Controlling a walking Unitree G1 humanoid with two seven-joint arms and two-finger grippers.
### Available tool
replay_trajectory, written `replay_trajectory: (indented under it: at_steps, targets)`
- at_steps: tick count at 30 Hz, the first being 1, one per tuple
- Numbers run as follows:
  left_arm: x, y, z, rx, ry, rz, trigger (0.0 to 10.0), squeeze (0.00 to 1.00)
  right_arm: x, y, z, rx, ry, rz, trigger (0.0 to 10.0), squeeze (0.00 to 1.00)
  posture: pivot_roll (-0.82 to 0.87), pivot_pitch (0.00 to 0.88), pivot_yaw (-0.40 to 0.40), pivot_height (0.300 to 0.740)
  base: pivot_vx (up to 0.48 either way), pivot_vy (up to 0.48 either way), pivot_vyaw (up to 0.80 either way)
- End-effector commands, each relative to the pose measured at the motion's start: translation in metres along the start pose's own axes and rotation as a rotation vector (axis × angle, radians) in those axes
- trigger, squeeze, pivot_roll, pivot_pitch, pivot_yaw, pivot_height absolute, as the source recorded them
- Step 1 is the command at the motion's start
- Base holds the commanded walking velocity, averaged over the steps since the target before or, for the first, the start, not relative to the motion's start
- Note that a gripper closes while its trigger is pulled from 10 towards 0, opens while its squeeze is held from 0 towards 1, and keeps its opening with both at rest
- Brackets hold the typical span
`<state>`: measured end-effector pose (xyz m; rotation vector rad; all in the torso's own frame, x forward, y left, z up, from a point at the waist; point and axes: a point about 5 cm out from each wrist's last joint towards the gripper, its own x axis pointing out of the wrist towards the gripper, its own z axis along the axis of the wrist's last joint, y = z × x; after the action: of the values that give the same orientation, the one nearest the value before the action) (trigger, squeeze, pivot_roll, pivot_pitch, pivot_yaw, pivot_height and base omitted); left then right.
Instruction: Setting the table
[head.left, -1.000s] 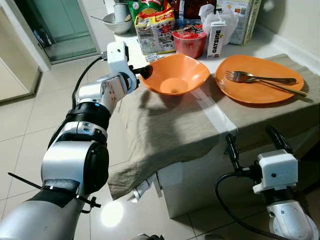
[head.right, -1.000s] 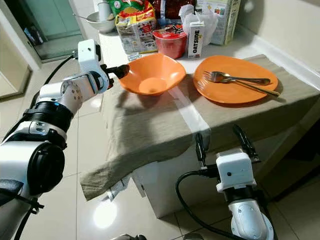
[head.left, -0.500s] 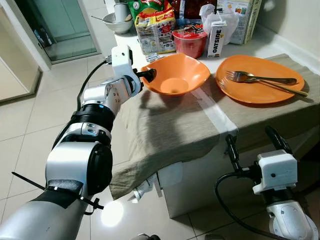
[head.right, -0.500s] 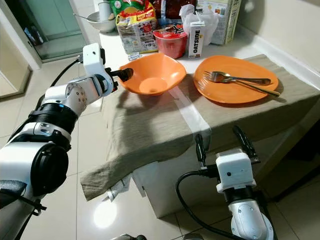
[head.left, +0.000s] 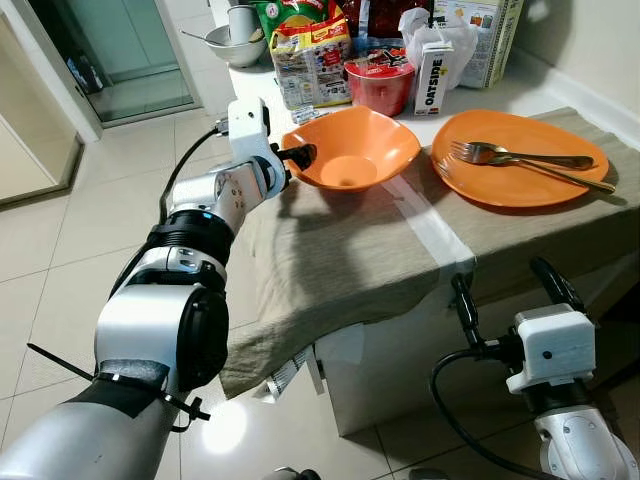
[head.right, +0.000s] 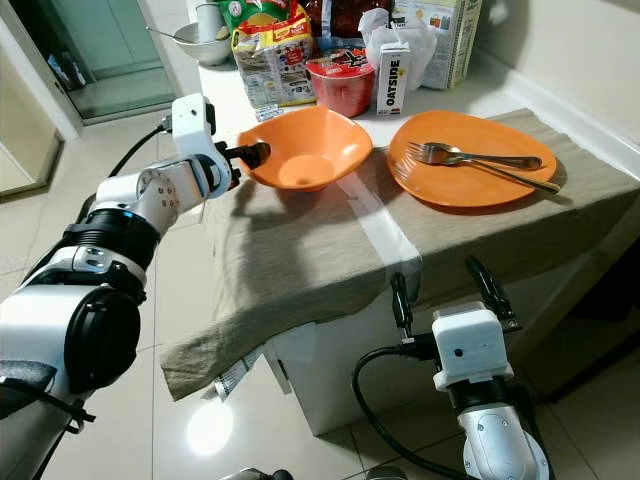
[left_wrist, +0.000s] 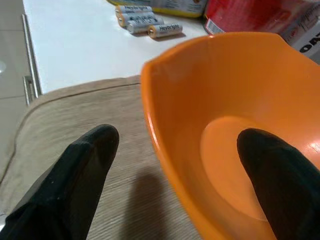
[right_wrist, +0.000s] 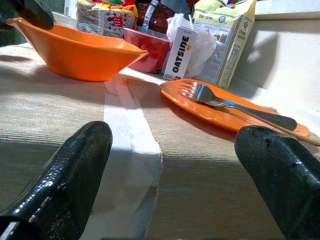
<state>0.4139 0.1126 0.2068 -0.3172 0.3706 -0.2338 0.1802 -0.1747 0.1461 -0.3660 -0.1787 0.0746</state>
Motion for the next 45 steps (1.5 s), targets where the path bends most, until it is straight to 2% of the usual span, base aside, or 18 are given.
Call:
replay_trajectory:
  at_steps: [1, 12, 13, 14, 15, 16, 17, 29, 45]
  targets:
    - [0.0000, 0.0061, -0.0054, -0.010, 0.019, 0.021, 10.0, 0.00, -0.0008, 0.0027, 0.0033, 0.003, -0.004, 0.012, 10.0, 0.00, -0.28, 0.054, 0.139, 0.740, 0.000, 0.000, 0.00]
    - [0.0003, 0.0067, -0.0077, -0.001, 0.039, 0.025, 10.0, 0.00, -0.0016, 0.0036, 0.0039, 0.004, -0.003, 0.015, 10.0, 0.00, -0.28, 0.057, 0.143, 0.740, 0.000, 0.000, 0.00]
    - [0.0003, 0.0067, -0.0078, 0.000, 0.041, 0.025, 8.9, 0.00, -0.0017, 0.0038, 0.0039, 0.004, -0.003, 0.015, 10.0, 0.00, -0.28, 0.057, 0.143, 0.740, 0.000, 0.000, 0.00]
    - [0.0004, 0.0069, -0.0080, 0.000, 0.042, 0.025, 6.0, 0.00, -0.0018, 0.0039, 0.0039, 0.004, -0.002, 0.015, 10.0, 0.00, -0.28, 0.057, 0.143, 0.740, 0.000, 0.000, 0.00]
    - [0.0004, 0.0070, -0.0081, 0.001, 0.043, 0.026, 4.6, 0.00, -0.0018, 0.0040, 0.0039, 0.004, -0.002, 0.015, 10.0, 0.00, -0.28, 0.057, 0.143, 0.740, 0.000, 0.000, 0.00]
    - [0.0004, 0.0070, -0.0081, 0.001, 0.043, 0.026, 4.6, 0.00, -0.0018, 0.0040, 0.0039, 0.004, -0.002, 0.015, 10.0, 0.00, -0.28, 0.057, 0.143, 0.740, 0.000, 0.000, 0.00]
    - [0.0004, 0.0070, -0.0079, 0.003, 0.042, 0.023, 0.0, 0.00, -0.0018, 0.0042, 0.0041, 0.003, -0.003, 0.015, 10.0, 0.00, -0.28, 0.059, 0.143, 0.740, 0.000, 0.000, 0.00]
    - [0.0011, 0.0046, -0.0107, 0.038, 0.045, -0.006, 0.0, 0.00, -0.0029, 0.0050, 0.0050, 0.002, -0.004, 0.020, 10.0, 0.00, -0.28, 0.061, 0.142, 0.740, 0.000, 0.000, 0.00]
    - [0.0015, -0.0026, -0.0115, 0.015, 0.068, -0.063, 0.0, 0.00, -0.0045, 0.0065, 0.0051, 0.005, 0.001, 0.020, 10.0, 0.00, -0.28, 0.066, 0.146, 0.740, 0.000, 0.000, 0.00]
